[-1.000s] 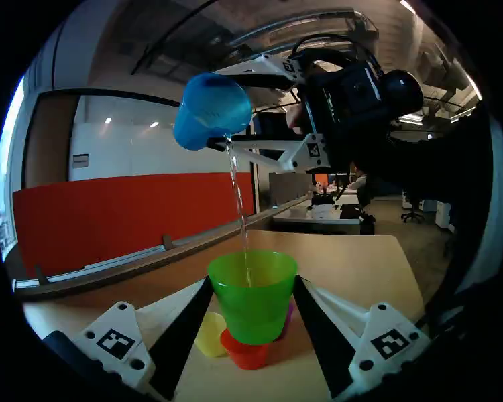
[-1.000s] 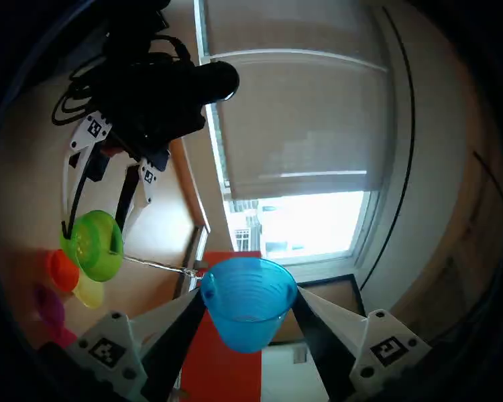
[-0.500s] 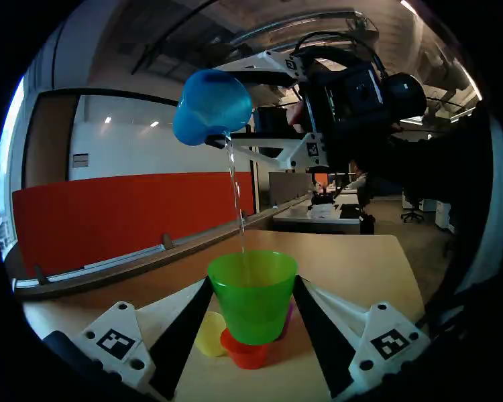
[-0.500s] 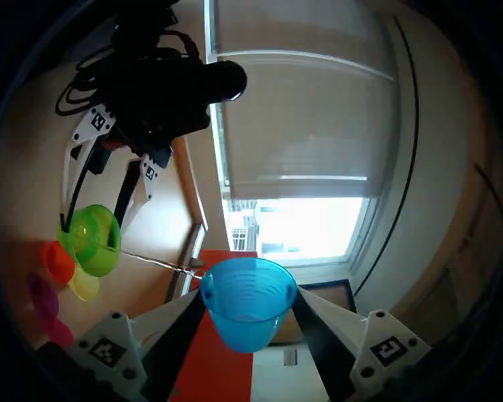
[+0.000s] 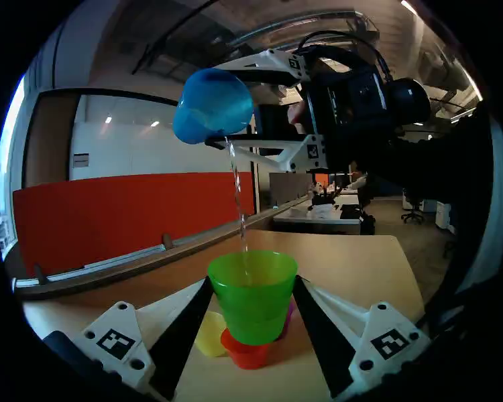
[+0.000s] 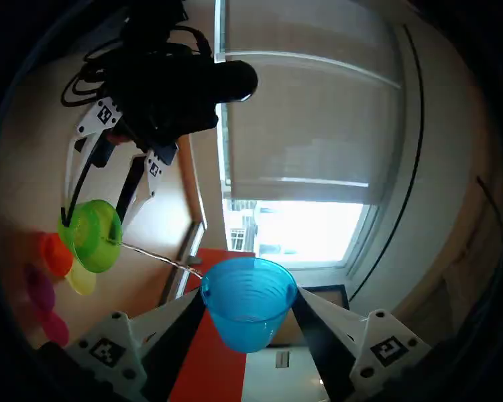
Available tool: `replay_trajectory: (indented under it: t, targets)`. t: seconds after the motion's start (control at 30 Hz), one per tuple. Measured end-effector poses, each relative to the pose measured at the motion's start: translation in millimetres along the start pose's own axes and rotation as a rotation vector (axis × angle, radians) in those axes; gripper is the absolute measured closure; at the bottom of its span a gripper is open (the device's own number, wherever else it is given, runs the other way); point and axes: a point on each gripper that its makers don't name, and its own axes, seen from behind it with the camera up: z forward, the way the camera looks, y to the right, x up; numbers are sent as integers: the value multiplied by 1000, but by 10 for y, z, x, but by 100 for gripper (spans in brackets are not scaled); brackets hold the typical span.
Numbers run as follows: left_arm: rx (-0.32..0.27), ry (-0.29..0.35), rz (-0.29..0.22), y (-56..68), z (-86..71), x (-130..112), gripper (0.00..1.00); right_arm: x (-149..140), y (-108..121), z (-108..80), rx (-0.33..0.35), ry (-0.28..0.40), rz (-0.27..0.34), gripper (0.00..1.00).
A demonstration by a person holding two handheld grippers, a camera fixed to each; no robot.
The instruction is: Pour water
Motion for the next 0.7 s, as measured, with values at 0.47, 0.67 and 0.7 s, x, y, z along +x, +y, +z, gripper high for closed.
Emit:
replay_trajectory:
  t: [0.47, 0.67, 0.7]
  targets:
    - [2, 0, 2, -8, -8, 9, 14, 52, -12, 9, 2, 2, -13, 9]
    - [3, 2, -1, -9, -17, 8, 14, 61, -5, 20, 3, 4, -1, 9]
    - [3, 2, 0, -10, -19, 5, 14, 57, -6, 22, 2, 4, 1, 9]
